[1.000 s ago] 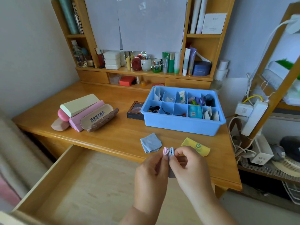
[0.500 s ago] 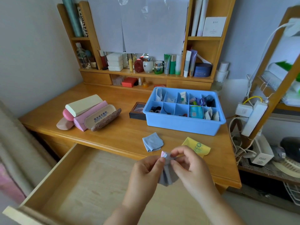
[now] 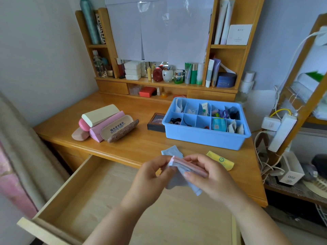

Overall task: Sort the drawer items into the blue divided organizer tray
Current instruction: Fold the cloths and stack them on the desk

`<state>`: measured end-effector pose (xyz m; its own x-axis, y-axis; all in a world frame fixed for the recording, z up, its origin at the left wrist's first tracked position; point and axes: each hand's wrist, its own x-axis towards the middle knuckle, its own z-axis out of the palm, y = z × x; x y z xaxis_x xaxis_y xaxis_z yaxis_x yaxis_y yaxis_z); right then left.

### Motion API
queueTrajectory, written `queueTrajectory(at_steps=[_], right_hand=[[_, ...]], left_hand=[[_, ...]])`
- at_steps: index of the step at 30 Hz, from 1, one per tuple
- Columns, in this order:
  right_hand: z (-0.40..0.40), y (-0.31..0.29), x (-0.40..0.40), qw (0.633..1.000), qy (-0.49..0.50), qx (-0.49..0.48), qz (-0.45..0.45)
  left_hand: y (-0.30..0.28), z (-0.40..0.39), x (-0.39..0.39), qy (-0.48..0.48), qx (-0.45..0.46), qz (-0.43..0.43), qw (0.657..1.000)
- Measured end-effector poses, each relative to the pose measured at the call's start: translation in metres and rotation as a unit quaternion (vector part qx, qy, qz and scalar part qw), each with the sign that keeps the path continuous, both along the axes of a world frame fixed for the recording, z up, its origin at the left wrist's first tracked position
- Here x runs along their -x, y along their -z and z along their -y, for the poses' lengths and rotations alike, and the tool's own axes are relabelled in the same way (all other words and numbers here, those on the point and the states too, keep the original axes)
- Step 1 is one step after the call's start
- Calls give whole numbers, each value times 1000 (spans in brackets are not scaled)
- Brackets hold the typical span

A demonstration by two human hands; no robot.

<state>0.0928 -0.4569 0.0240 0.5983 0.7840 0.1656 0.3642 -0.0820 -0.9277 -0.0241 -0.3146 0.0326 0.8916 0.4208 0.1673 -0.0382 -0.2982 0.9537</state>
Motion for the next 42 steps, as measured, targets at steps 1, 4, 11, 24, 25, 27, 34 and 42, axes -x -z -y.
queueTrajectory(at_steps=[1, 4, 11, 24, 25, 27, 34, 42], right_hand=[[2, -2, -3, 999, -20, 6, -39], [9, -3, -6, 994, -46, 1, -103], [-1, 0, 6, 964, 89, -57, -245], [-15, 22, 18, 885, 153, -72, -435], [-16, 22, 19, 884, 156, -82, -434], [-18, 21, 20, 885, 152, -96, -430], [-16, 23, 21, 879, 113, -120, -447], [-12, 26, 12, 873, 111, -121, -458]], left_hand=[[-1, -2, 2, 14, 42, 0, 999], [0, -5, 6, 6, 108, 3, 994], [5, -1, 7, 27, 209, -42, 977], [39, 7, 14, -206, -47, -3, 977], [40, 9, 15, -201, -56, -13, 978], [41, 12, 13, -192, -61, -41, 979], [39, 8, 4, -197, 8, -79, 977], [14, -14, 11, 26, 189, -114, 975]])
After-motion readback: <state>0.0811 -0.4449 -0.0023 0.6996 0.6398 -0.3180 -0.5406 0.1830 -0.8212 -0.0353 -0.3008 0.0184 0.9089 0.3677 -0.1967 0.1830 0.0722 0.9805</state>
